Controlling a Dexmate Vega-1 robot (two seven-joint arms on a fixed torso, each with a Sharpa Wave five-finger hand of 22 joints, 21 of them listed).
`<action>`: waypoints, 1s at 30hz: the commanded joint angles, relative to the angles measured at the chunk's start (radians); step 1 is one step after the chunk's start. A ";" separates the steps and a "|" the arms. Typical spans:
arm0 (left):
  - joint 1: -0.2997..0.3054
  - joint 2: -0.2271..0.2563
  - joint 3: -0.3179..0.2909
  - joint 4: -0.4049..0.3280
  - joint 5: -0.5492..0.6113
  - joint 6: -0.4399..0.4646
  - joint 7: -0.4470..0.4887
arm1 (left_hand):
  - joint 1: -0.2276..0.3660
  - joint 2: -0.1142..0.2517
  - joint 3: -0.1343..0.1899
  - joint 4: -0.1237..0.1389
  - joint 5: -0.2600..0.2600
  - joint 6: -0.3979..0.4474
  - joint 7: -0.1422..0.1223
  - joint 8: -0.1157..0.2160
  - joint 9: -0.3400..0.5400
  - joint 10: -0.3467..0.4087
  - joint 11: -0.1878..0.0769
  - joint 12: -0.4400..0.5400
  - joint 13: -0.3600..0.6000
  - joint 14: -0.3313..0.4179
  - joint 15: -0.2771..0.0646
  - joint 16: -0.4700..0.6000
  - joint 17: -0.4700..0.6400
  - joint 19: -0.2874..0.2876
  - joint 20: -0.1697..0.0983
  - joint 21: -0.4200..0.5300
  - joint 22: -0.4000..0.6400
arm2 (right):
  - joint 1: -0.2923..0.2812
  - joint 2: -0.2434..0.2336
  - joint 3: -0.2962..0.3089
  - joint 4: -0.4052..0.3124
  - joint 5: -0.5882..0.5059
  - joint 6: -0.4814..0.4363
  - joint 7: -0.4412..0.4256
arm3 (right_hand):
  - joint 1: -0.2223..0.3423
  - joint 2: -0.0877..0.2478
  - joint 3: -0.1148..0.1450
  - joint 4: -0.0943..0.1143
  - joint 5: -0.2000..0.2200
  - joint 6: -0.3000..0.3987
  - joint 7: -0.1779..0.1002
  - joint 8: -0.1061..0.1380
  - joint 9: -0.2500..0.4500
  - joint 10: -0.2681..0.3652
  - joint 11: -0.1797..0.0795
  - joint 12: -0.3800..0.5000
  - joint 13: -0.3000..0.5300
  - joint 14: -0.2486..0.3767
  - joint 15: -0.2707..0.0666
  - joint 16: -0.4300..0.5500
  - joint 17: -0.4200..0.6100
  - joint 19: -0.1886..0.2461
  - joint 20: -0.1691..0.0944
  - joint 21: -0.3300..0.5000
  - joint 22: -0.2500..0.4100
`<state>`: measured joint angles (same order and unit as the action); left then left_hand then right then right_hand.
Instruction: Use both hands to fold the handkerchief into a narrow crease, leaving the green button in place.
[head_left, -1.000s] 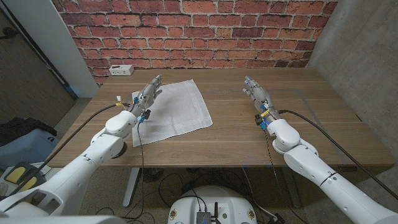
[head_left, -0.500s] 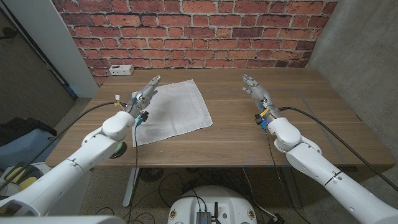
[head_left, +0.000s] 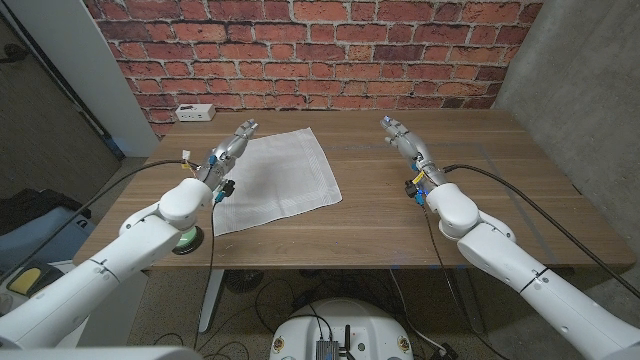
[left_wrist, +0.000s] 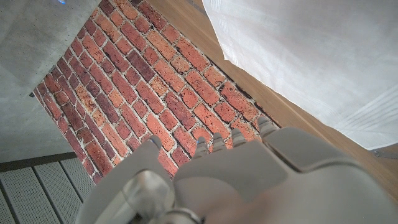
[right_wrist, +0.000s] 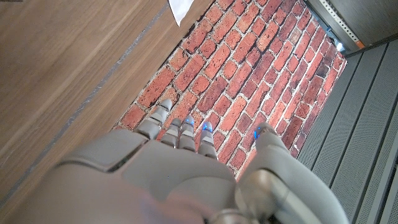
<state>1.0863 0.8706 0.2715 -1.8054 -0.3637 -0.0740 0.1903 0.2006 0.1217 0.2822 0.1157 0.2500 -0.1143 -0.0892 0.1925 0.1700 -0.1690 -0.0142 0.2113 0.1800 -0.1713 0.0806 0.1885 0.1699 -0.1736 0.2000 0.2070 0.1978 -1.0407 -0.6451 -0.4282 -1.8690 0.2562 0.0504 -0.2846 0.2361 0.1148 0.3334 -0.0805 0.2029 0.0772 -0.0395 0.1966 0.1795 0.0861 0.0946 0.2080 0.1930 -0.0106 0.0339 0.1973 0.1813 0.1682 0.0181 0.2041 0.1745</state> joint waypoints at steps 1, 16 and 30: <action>0.062 0.050 -0.037 -0.094 0.081 0.088 0.075 | 0.004 -0.001 0.004 -0.008 -0.005 0.004 0.000 -0.002 0.004 -0.007 0.006 0.000 0.004 -0.010 0.008 -0.003 0.005 -0.037 0.012 0.002 0.003 | 0.049 -0.011 -0.047 -0.038 -0.076 -0.081 -0.008 | 0.015 -0.001 0.000 -0.008 -0.002 0.012 0.001 0.004 0.001 0.015 -0.001 0.008 0.002 0.011 0.000 0.005 0.002 0.008 -0.003 0.005 0.003; 0.104 0.105 -0.057 -0.193 0.178 0.223 0.120 | 0.003 -0.004 0.004 -0.010 -0.008 0.004 -0.001 -0.004 0.004 -0.007 0.008 -0.002 0.004 -0.021 0.007 -0.007 0.006 -0.049 0.011 0.000 0.003 | 0.112 -0.025 -0.105 -0.092 -0.171 -0.240 0.000 | 0.024 0.003 0.003 -0.016 -0.006 0.026 0.002 0.005 0.002 0.026 -0.007 0.009 0.002 0.023 -0.004 0.007 0.002 0.019 -0.005 0.007 0.003; 0.171 0.141 -0.098 -0.273 0.237 0.306 0.148 | 0.003 -0.006 0.003 -0.012 -0.011 0.005 0.000 -0.005 0.005 -0.011 0.008 -0.005 0.004 -0.032 0.004 -0.010 0.006 -0.055 0.011 0.000 0.004 | 0.121 -0.040 -0.142 -0.156 -0.245 -0.343 -0.008 | 0.033 0.006 0.007 -0.023 -0.008 0.038 -0.004 0.006 0.002 0.036 -0.012 0.011 0.002 0.033 -0.009 0.009 0.002 0.028 -0.008 0.009 0.002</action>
<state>1.2096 0.9850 0.2021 -2.0198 -0.1761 0.1643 0.3119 0.2006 0.1217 0.2822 0.1074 0.2433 -0.1144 -0.0892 0.1878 0.1699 -0.1745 -0.0088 0.2070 0.1798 -0.1712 0.0805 0.1809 0.1748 -0.1736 0.1999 0.2070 0.1975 -0.9307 -0.6744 -0.5419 -1.9814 0.0619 -0.2204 -0.2879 0.2575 0.1175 0.3383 -0.0938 0.1981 0.1039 -0.0413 0.1966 0.1793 0.1146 0.0876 0.2153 0.1928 0.0143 0.0231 0.1973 0.1815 0.1862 0.0108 0.2041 0.1744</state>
